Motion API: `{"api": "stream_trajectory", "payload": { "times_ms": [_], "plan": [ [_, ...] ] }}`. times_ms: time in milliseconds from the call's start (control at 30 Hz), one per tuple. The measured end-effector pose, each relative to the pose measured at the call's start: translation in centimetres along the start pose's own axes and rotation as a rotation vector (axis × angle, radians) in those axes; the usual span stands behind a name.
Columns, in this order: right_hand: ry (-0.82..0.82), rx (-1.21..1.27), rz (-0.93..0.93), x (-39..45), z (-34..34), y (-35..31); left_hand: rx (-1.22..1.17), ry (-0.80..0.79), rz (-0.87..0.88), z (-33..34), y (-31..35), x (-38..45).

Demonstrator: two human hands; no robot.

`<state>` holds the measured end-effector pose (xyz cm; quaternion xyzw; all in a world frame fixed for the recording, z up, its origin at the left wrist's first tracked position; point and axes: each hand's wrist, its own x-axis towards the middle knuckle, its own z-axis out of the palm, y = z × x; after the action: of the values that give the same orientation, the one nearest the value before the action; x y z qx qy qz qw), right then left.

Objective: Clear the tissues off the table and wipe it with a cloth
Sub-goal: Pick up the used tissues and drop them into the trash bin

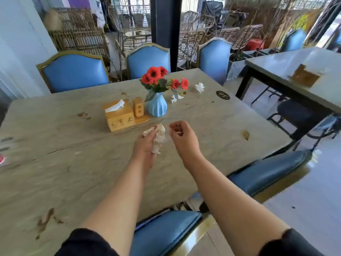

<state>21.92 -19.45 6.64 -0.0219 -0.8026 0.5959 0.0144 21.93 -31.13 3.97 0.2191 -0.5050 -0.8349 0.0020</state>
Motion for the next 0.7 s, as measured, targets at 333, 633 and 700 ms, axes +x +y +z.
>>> {"api": "stream_trajectory", "payload": {
  "times_ms": [333, 633, 700],
  "plan": [
    [-0.1, 0.491, 0.267, 2.5, -15.3, 3.8, -0.033, -0.2, 0.066, 16.6, -7.0, -3.4],
    [-0.018, 0.763, 0.356, 11.5, -23.7, 7.6, 0.002, -0.356, 0.061, 29.7, -11.4, 1.4],
    [-0.032, 0.766, 0.365, 13.7, -25.3, 8.6, -0.004, -0.37, 0.014, 32.0, -12.2, 3.1]
  ]
}}
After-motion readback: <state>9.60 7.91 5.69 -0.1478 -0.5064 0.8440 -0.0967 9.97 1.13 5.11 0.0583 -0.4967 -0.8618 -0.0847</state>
